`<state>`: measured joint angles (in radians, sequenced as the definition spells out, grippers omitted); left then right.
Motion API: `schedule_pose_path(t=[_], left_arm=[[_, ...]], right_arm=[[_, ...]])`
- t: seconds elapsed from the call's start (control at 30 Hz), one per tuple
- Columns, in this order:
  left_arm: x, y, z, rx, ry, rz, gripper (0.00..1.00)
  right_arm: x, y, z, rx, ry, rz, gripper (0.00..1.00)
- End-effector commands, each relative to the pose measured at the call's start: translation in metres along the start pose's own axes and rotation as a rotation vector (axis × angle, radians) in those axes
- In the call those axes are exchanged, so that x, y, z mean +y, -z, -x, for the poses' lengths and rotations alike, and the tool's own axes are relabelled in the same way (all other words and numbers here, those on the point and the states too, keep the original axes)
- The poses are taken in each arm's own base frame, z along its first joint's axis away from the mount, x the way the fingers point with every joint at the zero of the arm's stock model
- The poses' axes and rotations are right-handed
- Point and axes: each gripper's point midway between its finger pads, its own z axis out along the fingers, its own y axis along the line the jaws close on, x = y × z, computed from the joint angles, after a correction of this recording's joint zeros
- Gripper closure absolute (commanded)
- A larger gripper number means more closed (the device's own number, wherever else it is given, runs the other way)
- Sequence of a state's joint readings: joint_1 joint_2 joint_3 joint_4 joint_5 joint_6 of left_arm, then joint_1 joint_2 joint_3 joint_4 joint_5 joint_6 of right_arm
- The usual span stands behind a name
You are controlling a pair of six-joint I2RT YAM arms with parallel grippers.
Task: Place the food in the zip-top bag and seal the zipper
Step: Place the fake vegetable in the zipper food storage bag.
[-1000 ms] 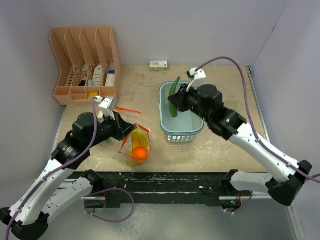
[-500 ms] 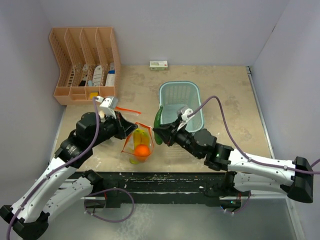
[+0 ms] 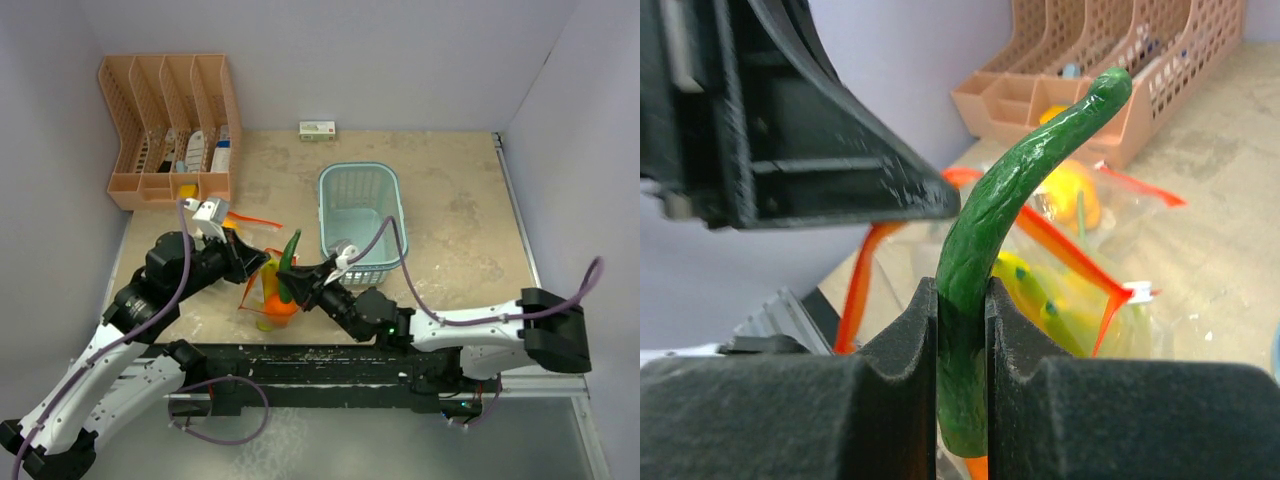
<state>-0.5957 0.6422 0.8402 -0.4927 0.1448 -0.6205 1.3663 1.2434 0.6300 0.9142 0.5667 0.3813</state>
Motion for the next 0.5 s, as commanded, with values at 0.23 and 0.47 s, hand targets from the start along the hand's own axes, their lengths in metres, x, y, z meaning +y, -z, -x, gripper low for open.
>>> schedule_pose_path(t=[0.23, 0.47], left_arm=[[-0.005, 0.000, 0.008, -0.034, -0.004, -0.020, 1.00], [-0.004, -0.001, 0.008, -0.036, -0.008, -0.018, 1.00]], right_arm=[[0.022, -0.018, -0.028, -0.057, 0.027, -0.111, 0.89], [0.060, -0.011, -0.053, 0.050, 0.080, -0.044, 0.53]])
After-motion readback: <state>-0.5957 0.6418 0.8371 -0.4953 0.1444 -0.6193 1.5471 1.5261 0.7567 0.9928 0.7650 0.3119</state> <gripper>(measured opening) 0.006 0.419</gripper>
